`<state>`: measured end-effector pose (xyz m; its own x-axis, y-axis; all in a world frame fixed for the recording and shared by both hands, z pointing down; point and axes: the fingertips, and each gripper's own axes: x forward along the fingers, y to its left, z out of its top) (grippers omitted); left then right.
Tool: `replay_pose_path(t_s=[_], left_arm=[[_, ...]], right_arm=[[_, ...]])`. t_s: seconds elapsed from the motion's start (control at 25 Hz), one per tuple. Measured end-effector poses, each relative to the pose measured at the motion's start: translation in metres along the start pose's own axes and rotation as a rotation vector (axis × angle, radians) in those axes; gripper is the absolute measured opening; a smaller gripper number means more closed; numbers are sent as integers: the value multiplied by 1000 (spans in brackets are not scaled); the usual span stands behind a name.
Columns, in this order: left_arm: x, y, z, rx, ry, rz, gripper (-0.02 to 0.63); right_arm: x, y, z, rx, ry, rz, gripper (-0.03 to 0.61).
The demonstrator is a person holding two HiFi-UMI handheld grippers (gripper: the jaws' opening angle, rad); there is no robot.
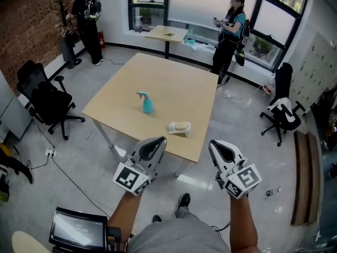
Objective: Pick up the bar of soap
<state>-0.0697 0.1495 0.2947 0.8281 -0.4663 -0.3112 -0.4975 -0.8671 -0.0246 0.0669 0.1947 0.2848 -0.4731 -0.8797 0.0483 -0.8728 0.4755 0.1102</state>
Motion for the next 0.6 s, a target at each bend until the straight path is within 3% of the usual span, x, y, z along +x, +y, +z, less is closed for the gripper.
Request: replay_pose_path(t_s=[0.6], left_arm=[[108,48,-23,88,54,115,11]], right_arm=[[78,-124,-2,37,-51,151,8]])
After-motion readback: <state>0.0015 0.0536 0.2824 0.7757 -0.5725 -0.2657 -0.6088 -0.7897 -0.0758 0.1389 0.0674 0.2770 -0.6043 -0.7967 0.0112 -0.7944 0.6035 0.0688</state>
